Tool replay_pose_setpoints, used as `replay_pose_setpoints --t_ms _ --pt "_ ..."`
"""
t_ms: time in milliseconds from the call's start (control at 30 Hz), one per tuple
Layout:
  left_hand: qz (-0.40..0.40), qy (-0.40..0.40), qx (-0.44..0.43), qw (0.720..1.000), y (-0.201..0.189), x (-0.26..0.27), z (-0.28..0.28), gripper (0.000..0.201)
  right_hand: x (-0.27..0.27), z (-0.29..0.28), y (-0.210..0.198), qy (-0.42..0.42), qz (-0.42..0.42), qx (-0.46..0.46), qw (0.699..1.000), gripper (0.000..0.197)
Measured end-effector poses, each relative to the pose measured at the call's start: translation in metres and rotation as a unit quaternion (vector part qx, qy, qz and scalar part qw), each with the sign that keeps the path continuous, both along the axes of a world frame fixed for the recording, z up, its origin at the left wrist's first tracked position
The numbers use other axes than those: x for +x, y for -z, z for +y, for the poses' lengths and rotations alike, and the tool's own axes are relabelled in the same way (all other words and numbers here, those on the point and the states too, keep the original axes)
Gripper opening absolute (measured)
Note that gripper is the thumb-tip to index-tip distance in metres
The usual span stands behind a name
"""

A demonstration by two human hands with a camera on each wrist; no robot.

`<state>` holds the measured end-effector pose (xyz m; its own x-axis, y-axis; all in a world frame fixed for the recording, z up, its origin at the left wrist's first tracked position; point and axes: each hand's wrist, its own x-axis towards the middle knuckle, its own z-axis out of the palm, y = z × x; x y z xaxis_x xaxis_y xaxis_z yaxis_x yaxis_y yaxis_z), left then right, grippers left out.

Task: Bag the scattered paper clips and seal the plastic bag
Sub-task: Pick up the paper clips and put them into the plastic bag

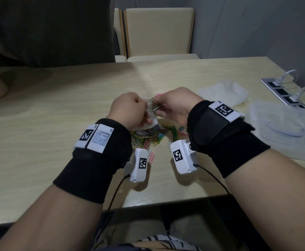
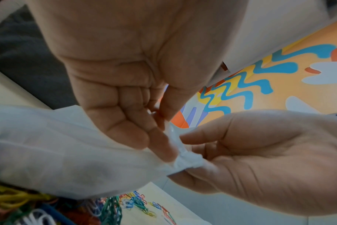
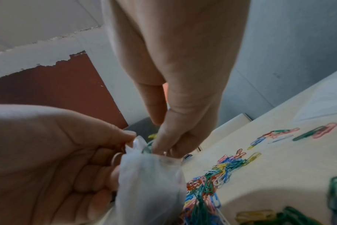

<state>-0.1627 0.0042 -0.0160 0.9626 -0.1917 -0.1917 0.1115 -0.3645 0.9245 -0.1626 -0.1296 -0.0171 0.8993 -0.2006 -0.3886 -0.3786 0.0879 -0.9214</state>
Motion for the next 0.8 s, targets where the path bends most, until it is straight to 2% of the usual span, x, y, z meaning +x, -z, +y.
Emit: replay_pose_setpoints --t_ms 67,133,300,433,500,567,633,700,800 --pt "0.0 -0.004 -0.004 1.0 0.001 0.002 0.001 0.025 0.002 -0.001 -0.001 -0.024 0.005 -0.031 0.999 0.011" --pt "-0.008 -0.003 0.011 1.0 0.002 0.003 0.001 0.024 0.003 0.0 -0.004 -0.04 0.007 -0.053 0.998 0.007" --pt "-0.027 -0.001 0.036 0.999 0.004 0.003 -0.001 0.024 0.0 0.002 -0.012 -0.088 0.001 -0.134 0.987 0.023" --pt "-0.036 -0.009 0.048 0.998 0.001 0.006 -0.002 0.025 -0.003 0.001 -0.019 -0.061 -0.03 -0.214 0.975 0.028" --pt "-0.063 -0.025 0.076 0.995 0.001 0.009 -0.001 0.025 -0.001 -0.004 -0.021 -0.049 -0.032 -0.268 0.962 0.024" --pt "-0.083 -0.032 0.09 0.992 0.003 0.013 0.001 0.029 0.006 -0.014 -0.017 -0.055 -0.01 -0.342 0.938 0.015" --pt "-0.098 -0.036 0.099 0.99 0.006 0.016 0.003 0.031 0.016 -0.024 -0.009 -0.068 0.028 -0.426 0.902 0.01" --pt "-0.1 -0.036 0.087 0.991 0.007 0.019 0.005 0.03 0.025 -0.031 -0.002 -0.065 0.068 -0.495 0.864 0.017" --pt "-0.103 -0.039 0.069 0.992 0.015 0.027 0.008 0.031 0.041 -0.037 0.013 -0.05 0.123 -0.554 0.822 0.042"
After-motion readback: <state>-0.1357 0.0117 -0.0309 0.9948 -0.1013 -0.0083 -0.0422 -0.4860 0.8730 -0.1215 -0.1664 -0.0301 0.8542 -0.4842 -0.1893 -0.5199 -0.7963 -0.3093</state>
